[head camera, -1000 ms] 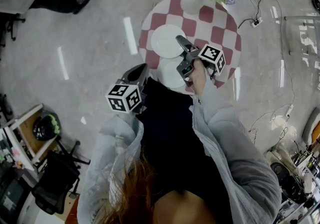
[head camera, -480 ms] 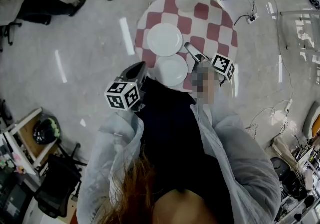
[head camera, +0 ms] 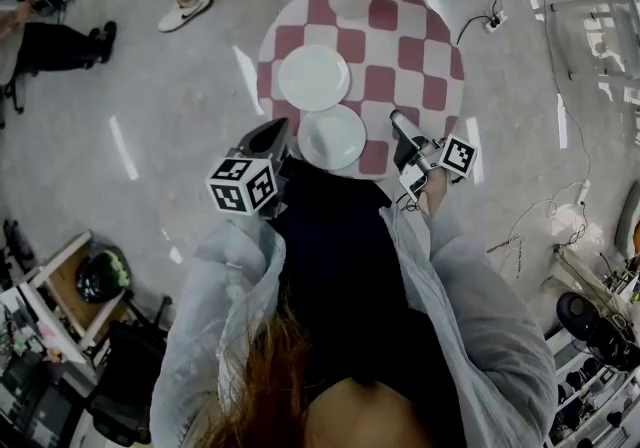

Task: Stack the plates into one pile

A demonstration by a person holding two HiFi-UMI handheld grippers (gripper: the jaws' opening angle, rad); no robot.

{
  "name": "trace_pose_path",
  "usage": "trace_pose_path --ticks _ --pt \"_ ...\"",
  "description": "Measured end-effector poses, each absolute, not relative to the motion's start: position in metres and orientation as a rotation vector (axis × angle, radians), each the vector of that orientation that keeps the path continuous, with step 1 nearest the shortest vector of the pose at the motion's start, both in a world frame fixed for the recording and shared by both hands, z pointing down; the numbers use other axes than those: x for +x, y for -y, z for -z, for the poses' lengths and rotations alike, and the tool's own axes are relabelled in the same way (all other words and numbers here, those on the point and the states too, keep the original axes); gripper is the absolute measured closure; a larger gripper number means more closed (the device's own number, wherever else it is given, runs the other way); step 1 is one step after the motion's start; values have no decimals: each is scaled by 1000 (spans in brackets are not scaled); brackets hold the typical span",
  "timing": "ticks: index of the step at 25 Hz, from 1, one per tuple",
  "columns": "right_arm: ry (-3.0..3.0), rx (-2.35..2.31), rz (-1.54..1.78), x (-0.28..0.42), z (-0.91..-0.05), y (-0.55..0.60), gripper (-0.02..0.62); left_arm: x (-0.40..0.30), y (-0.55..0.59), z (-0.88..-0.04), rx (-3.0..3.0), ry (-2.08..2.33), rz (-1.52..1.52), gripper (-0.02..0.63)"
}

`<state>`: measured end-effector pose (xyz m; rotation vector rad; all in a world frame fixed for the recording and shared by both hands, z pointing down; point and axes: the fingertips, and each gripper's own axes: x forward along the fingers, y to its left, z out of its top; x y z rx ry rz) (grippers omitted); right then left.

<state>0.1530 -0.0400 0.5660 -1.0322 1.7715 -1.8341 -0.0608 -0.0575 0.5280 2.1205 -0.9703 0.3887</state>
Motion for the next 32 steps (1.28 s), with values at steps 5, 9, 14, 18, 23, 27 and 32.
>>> trace_pose_path --ticks 5,9,14,18,23,27,32 --pt "-1929 -883 1881 139 -570 22 163 -60 53 -533 2120 962 -430 588" --pt "-2060 -769 1950 118 -572 13 169 -62 47 -538 2104 968 -442 588" --pt "-2145 -692 2051 100 -580 6 186 -65 43 -538 2092 986 -436 588" --pt "-2208 -614 2099 82 -581 4 200 -71 41 -536 2078 1012 -422 588" --pt "-2242 -728 2271 72 -608 7 329 -80 41 -538 2059 1046 -405 588" --pt "-2316 -848 2313 74 -620 6 434 -80 37 -540 2047 1050 -402 588" --pt "-2389 -984 2305 80 -632 3 555 -78 36 -539 2052 1044 -404 589"
